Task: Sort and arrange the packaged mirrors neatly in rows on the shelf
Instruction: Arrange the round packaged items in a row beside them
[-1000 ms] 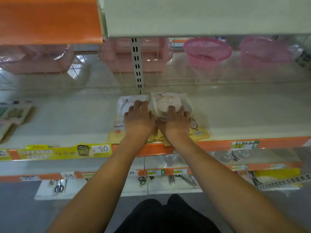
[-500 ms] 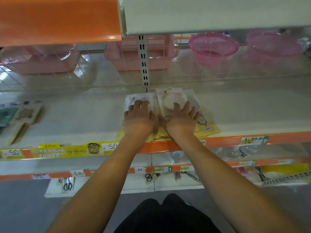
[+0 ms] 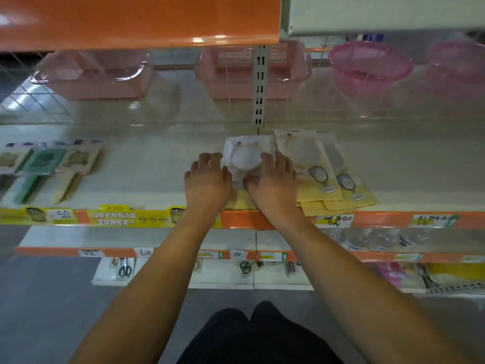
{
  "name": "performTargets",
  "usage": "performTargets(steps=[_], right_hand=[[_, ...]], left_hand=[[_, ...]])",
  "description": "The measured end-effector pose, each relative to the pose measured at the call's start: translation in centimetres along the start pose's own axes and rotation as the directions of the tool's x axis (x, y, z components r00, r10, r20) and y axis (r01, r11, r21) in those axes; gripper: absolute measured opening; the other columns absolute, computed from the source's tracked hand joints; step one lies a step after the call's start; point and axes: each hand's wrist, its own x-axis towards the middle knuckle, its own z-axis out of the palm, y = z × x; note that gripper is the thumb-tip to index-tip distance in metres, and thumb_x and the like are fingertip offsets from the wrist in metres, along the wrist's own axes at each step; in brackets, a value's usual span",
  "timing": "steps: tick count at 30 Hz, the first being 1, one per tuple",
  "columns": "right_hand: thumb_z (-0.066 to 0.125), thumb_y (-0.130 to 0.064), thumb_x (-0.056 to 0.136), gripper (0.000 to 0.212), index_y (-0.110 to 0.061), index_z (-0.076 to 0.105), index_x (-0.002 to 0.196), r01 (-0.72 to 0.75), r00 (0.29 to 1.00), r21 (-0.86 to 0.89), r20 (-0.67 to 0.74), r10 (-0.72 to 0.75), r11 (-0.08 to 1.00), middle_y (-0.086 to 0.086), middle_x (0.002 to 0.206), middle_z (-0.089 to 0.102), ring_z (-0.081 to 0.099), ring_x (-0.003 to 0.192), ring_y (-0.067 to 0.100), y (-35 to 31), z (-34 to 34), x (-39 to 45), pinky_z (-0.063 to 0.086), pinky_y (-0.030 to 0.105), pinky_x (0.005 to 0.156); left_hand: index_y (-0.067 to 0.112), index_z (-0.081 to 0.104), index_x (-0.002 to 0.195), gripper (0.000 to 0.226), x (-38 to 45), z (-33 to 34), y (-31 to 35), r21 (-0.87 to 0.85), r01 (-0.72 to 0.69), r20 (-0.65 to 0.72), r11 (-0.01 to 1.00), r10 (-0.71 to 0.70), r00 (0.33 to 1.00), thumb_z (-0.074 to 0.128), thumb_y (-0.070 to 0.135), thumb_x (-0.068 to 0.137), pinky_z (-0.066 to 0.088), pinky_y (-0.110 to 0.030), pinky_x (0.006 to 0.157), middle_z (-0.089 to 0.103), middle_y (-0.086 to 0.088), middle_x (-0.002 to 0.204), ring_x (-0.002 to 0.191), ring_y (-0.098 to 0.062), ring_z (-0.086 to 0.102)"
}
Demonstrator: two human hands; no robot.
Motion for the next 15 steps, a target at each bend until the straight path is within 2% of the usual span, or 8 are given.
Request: performTargets(steps=[2,5,7,9,11,13,15], right_hand=[[0.039,-0.048,0.073,0.066,-0.009,0.056,0.123,-0.002,1.000,-0.033,0.015,0.003,0.999,0.022,0.130,0.054,0.051,0.114,0.043,-0.4,0.2,-0.2,0.048,0.049,0.087],[0.057,-0.049,0.078,0.062,-0.011,0.053,0.127,-0.018,0.999,-0.097,0.049,0.023,0.995,0.023,0.136,0.049,0.048,0.116,0.045,-1.2,0.9,-0.3,0.046,0.051,0.090],[0.063,-0.053,0.079,0.068,-0.013,0.049,0.133,-0.029,0.998,-0.130,0.056,0.037,0.991,0.026,0.143,0.040,0.042,0.123,0.047,-2.4,1.5,0.0,0.042,0.053,0.097],[0.055,-0.066,0.081,0.080,-0.020,0.034,0.144,-0.092,0.979,-0.180,0.165,0.122,0.979,0.026,0.155,0.020,0.027,0.137,0.047,-4.2,2.1,0.6,0.031,0.054,0.109],[0.046,-0.079,0.078,0.091,-0.029,0.020,0.149,-0.190,0.926,-0.261,0.273,0.261,0.946,0.022,0.159,0.002,0.012,0.143,0.046,-5.7,3.1,1.4,0.021,0.054,0.114],[0.046,-0.082,0.075,0.093,-0.031,0.020,0.148,-0.260,0.890,-0.328,0.282,0.357,0.908,0.023,0.159,0.000,0.010,0.143,0.047,-7.2,4.0,1.5,0.019,0.055,0.113],[0.049,-0.076,0.078,0.084,-0.033,0.024,0.145,-0.302,0.881,-0.365,0.246,0.405,0.880,0.023,0.159,0.002,0.013,0.141,0.045,-8.3,4.8,1.1,0.021,0.054,0.110]], left_hand=[[0.011,0.058,0.123,0.037,0.3,-0.1,-0.4,-0.013,0.004,-0.005,1.000,-0.004,1.000,0.055,0.023,0.088,0.046,-0.043,0.082,0.058,-0.013,0.122,0.104,-0.037,0.057],[0.014,0.057,0.124,0.037,0.8,-0.3,-1.5,-0.023,-0.016,0.000,1.000,0.016,1.000,0.051,0.025,0.089,0.046,-0.043,0.084,0.057,-0.011,0.123,0.106,-0.035,0.057],[0.016,0.055,0.126,0.037,1.3,-0.4,-2.6,-0.019,-0.039,0.020,0.999,0.039,0.999,0.049,0.027,0.091,0.046,-0.042,0.087,0.055,-0.009,0.127,0.109,-0.032,0.056],[0.018,0.053,0.128,0.037,2.0,-0.8,-4.2,-0.028,-0.055,0.047,0.998,0.056,0.997,0.048,0.028,0.093,0.043,-0.041,0.090,0.053,-0.007,0.129,0.112,-0.030,0.054],[0.018,0.052,0.129,0.037,2.6,-1.4,-6.1,-0.037,-0.095,0.064,0.995,0.098,0.993,0.049,0.027,0.093,0.041,-0.041,0.090,0.052,-0.006,0.130,0.113,-0.030,0.052],[0.018,0.052,0.128,0.036,3.2,-2.0,-8.0,-0.038,-0.129,0.081,0.991,0.132,0.988,0.048,0.027,0.093,0.041,-0.040,0.089,0.051,-0.006,0.130,0.112,-0.031,0.052],[0.019,0.052,0.128,0.036,3.5,-2.4,-9.6,-0.029,-0.155,0.113,0.988,0.157,0.981,0.048,0.028,0.093,0.040,-0.039,0.088,0.050,-0.005,0.131,0.112,-0.030,0.052]])
